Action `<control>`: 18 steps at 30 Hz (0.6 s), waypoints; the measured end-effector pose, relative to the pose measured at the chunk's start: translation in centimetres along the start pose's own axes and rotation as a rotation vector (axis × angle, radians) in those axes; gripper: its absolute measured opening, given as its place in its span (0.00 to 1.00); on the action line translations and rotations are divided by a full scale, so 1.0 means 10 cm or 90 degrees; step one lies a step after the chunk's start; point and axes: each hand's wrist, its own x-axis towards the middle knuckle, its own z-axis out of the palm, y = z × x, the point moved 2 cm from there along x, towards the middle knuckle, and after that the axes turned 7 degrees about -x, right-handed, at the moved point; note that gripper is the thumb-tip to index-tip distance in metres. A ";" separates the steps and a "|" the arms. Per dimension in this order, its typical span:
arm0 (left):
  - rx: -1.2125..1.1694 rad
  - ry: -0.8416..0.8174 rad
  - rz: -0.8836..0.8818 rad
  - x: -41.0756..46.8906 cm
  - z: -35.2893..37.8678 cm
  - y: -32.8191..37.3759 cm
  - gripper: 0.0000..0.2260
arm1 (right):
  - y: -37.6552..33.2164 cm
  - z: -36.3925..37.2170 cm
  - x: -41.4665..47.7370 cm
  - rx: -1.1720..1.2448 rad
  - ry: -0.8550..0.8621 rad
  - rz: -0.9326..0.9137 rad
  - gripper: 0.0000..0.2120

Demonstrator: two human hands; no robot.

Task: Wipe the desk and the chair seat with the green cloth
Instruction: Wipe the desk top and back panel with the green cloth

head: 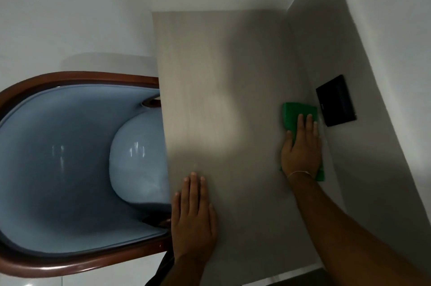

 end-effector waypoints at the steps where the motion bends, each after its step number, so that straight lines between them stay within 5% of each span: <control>1: -0.004 0.004 -0.003 0.12 -0.03 0.01 0.30 | 0.00 0.00 0.01 -0.004 0.002 -0.002 0.29; 8: -0.043 0.021 -0.043 1.18 -0.20 0.06 0.31 | 0.02 0.00 0.03 -0.012 0.006 0.006 0.29; 18: -0.039 0.019 -0.049 1.21 -0.20 0.09 0.32 | -0.17 0.07 0.49 -0.008 -0.014 0.044 0.30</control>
